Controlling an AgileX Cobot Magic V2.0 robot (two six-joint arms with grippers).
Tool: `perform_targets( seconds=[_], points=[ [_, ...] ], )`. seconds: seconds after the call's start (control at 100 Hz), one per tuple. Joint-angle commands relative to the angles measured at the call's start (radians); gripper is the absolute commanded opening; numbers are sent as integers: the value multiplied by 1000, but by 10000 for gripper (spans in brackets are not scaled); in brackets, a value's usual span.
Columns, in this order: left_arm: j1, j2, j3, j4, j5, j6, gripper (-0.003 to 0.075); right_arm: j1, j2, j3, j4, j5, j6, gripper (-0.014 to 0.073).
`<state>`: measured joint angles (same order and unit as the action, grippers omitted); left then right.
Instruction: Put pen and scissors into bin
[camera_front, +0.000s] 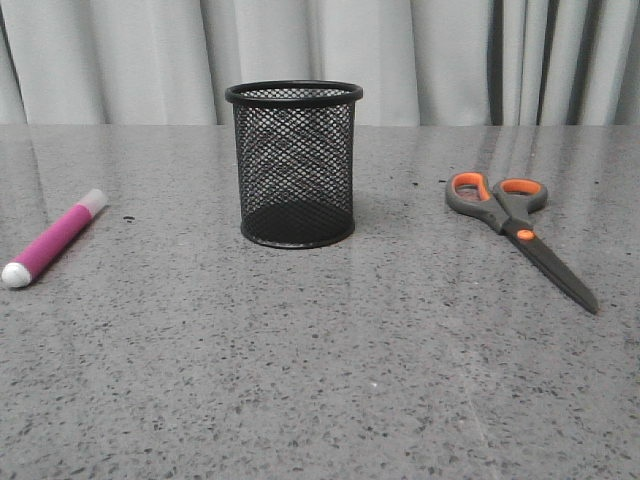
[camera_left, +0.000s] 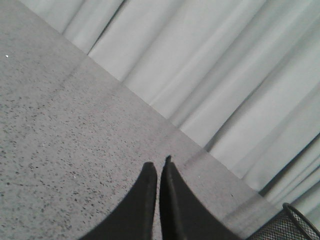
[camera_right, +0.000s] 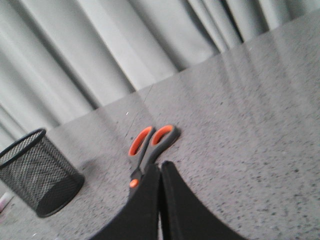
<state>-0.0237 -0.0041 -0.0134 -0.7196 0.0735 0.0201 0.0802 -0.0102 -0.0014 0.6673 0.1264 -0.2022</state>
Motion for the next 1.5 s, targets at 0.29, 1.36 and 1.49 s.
perform_targets(
  seconds=[0.29,1.36,1.49],
  points=[
    [0,286,-411,258,388,36,-20,-5,335,-367,-108,265,-20,-55],
    [0,976,-789,44,719,432,418,-5,743,-639,-100,407,-97,308],
    [-15,1041,-828,44,719,448,398,-5,770,-640,-100,402,-110,308]
  ],
)
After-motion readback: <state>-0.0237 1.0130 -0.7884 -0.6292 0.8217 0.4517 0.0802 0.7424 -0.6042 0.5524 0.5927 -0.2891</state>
